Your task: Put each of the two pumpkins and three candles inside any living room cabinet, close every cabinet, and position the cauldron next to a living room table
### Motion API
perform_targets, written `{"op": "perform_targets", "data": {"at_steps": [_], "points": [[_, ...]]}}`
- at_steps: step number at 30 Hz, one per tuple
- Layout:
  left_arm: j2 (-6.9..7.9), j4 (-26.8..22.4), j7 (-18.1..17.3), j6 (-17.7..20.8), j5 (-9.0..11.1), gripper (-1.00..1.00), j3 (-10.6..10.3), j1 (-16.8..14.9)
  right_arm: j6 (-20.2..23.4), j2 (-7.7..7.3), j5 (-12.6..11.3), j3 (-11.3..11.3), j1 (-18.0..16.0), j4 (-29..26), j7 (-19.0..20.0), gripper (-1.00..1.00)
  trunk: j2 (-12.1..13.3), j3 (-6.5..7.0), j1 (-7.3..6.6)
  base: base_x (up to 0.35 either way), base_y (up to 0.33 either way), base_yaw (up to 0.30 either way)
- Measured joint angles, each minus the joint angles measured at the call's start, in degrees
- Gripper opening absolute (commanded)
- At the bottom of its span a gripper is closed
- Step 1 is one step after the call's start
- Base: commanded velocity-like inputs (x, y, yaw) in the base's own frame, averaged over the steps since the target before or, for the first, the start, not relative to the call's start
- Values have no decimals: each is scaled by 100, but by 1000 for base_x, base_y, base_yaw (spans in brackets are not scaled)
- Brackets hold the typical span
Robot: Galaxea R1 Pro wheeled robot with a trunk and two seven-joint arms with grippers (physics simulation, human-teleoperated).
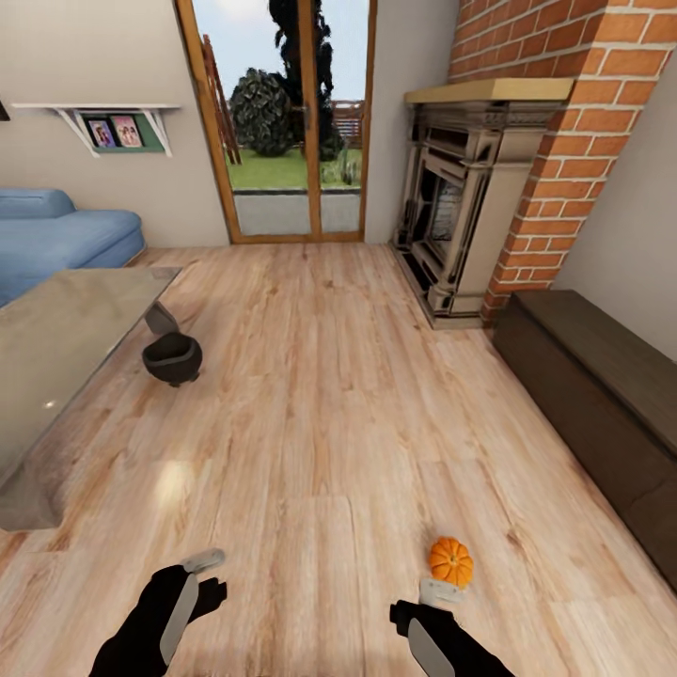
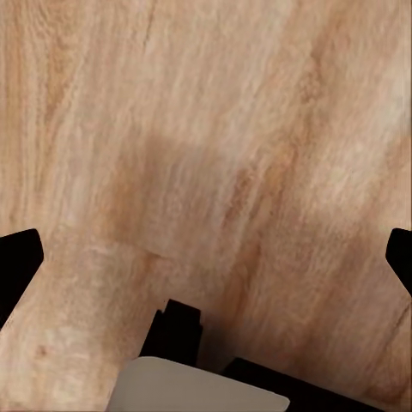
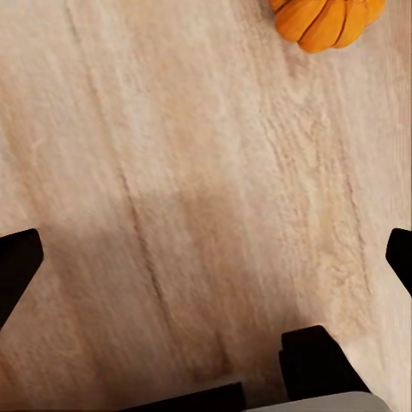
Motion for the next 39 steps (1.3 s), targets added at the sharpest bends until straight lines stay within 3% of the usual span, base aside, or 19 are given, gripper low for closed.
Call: {"op": "perform_targets", "data": {"at_steps": [12, 23, 39], "points": [[24, 1, -377, -27, -17, 100, -17, 0, -168, -9, -17, -1, 0, 2, 32, 100, 0, -9, 0, 222, 208, 8], [23, 1, -388, -42, -23, 100, -18, 0, -202, -9, -18, 29, 0, 0, 32, 100, 0, -9, 0, 316, 29, -109], [22, 1, -389, -44, -18, 100, -18, 0, -224, -9, -18, 113, 0, 2, 32, 100, 0, -2, 0, 290, 167, -2]]}}
